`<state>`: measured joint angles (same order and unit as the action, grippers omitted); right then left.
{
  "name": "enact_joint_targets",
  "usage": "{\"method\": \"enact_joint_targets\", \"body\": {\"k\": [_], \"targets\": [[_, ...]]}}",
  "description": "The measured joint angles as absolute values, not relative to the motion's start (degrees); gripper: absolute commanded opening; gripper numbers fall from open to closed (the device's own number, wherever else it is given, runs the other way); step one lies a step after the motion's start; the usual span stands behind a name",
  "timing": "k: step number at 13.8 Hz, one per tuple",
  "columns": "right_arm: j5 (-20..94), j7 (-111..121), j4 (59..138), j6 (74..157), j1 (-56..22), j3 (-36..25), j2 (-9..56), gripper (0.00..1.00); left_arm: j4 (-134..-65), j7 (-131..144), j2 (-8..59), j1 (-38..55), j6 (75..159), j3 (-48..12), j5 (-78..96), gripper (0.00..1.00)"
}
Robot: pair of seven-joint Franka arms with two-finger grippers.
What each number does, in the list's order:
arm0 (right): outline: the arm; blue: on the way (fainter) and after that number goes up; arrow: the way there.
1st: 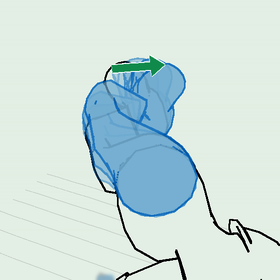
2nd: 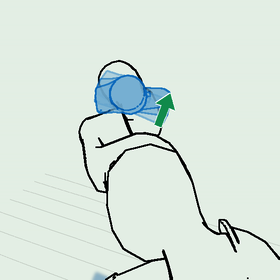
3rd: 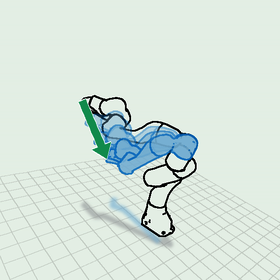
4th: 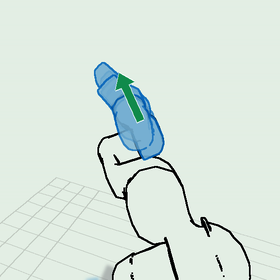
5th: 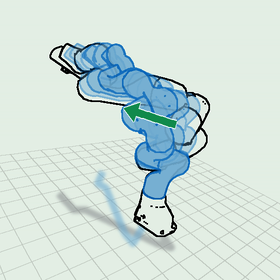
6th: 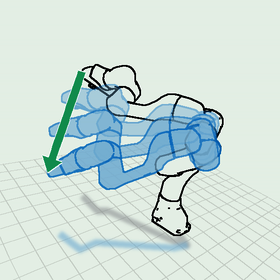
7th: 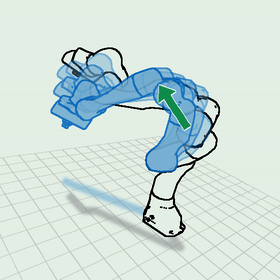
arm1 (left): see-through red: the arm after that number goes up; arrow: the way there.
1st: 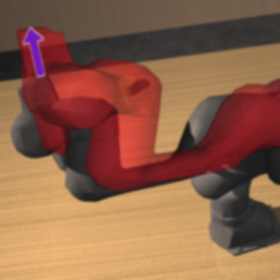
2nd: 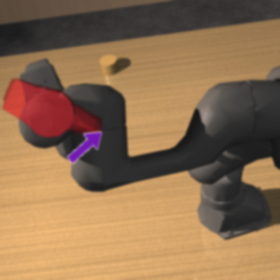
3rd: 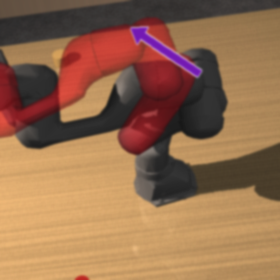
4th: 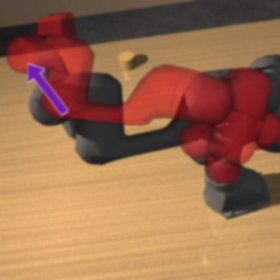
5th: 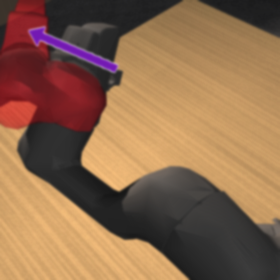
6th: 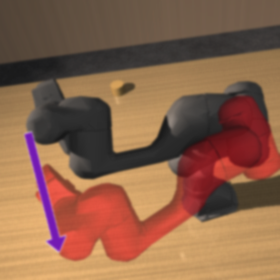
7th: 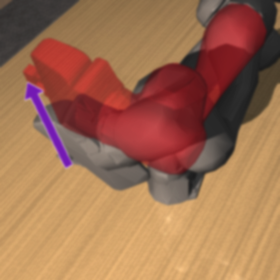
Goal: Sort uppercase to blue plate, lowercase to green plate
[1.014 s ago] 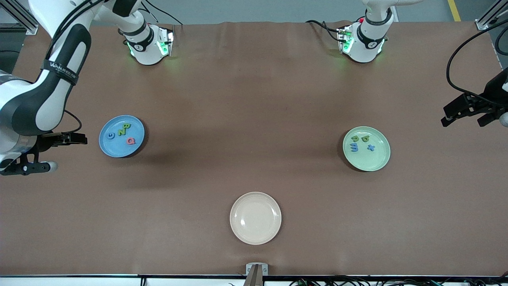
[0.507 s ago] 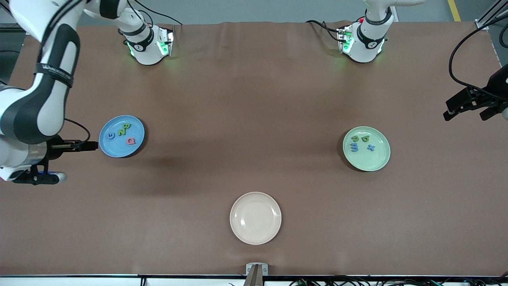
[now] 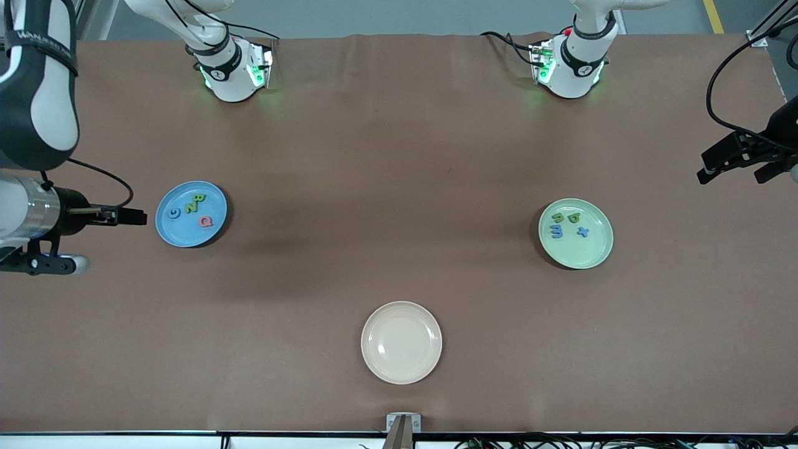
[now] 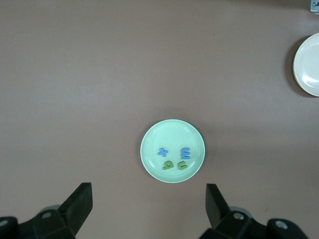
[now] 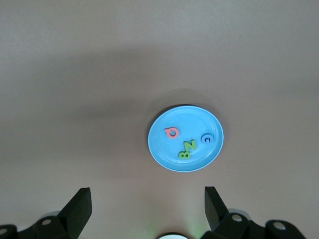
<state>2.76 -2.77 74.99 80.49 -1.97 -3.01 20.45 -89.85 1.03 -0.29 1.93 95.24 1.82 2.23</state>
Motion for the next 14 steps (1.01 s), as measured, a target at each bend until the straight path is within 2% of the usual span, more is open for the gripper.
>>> {"method": "enact_joint_targets", "body": {"k": [2, 5, 14], "targets": [[2.5, -2.8, 79.4, 83.7, 2.3, 1.3, 17.7, 1.0, -89.9, 1.0, -0.4, 1.9, 95.2, 1.8, 2.2, 1.0], [0.5, -2.8, 82.5, 84.0, 7.9, 7.6, 14.1, 1.0, -89.9, 1.0, -0.5, 1.9, 95.2, 1.6, 2.2, 1.0], [0.1, -2.8, 82.6, 84.8, 9.8, 8.9, 12.5, 1.0, -89.9, 1.0, -0.6, 2.0, 95.3, 0.1, 1.9, 1.0]]}}
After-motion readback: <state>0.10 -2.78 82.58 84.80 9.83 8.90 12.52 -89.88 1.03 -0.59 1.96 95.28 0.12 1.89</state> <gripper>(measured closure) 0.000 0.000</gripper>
